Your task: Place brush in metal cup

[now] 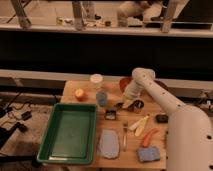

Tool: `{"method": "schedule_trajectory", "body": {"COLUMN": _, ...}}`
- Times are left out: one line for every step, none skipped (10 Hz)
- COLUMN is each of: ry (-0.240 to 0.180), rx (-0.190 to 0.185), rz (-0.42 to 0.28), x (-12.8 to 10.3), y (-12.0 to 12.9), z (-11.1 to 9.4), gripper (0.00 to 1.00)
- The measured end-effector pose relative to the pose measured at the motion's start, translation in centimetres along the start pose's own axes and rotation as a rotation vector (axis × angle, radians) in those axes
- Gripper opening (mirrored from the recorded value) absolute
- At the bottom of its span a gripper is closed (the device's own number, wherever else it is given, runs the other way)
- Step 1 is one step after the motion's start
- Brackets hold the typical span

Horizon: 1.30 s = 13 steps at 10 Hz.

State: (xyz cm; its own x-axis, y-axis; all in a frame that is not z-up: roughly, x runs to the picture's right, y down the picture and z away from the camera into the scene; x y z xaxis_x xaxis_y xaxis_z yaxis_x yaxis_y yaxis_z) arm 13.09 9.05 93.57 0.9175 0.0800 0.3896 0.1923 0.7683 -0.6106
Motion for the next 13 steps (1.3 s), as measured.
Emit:
{"method": "schedule_trajectory", "body": {"ry": -0.006, "rx": -0.001, "rz": -0.035, "x": -0.1, "y": -0.1, "z": 0.1, "gripper": 0.03}}
{"method": "schedule_trajectory", "body": {"ry": -0.013, "rx": -0.007, "rz": -0.057, "x": -0.2, "y": -0.2, "z": 0.2, "gripper": 0.03}}
{"method": "schedule_trajectory", "body": {"ry": -0.022, "rx": -0.013, "rz": -0.077, "x": -0.3, "y": -0.4, "z": 0.3, "gripper": 0.03}}
{"method": "schedule_trajectory", "body": {"ry": -0.029, "rx": -0.015, "rz": -0.092, "x": -0.4, "y": -0.6, "z": 0.2, "gripper": 0.03}}
{"method": "schedule_trajectory", "body": {"ry": -0.036, "rx": -0.015, "rz": -0.106, "x": -0.3, "y": -0.7, "z": 0.0, "gripper": 0.03}}
{"method": "schedule_trajectory", "body": {"ry": -0.039, "rx": -0.013, "rz": -0.114, "x": -0.3, "y": -0.8, "z": -0.3, "gripper": 0.03}}
{"method": "schedule_trajectory", "body": {"ry": -0.04, "rx": -0.007, "rz": -0.122, "x": -0.3, "y": -0.8, "z": -0.8, "gripper": 0.03}}
{"method": "schedule_trajectory", "body": {"ry": -0.041, "rx": -0.001, "rz": -0.128, "x": -0.4, "y": -0.8, "z": -1.4, "gripper": 0.03}}
{"method": "schedule_trajectory", "body": {"ry": -0.042, "rx": 0.004, "rz": -0.135, "x": -0.5, "y": -0.7, "z": -2.0, "gripper": 0.03}}
{"method": "schedule_trajectory", "body": {"ry": -0.042, "rx": 0.014, "rz": -0.146, "x": -0.9, "y": -0.7, "z": -3.1, "gripper": 0.03}}
{"method": "schedule_trajectory", "body": {"ry": -0.043, "rx": 0.024, "rz": -0.155, "x": -1.2, "y": -0.6, "z": -3.9, "gripper": 0.03}}
{"method": "schedule_trajectory", "body": {"ry": -0.044, "rx": 0.031, "rz": -0.16, "x": -1.3, "y": -0.5, "z": -4.2, "gripper": 0.03}}
{"method": "schedule_trajectory", "body": {"ry": -0.043, "rx": 0.039, "rz": -0.167, "x": -1.5, "y": -0.3, "z": -4.6, "gripper": 0.03}}
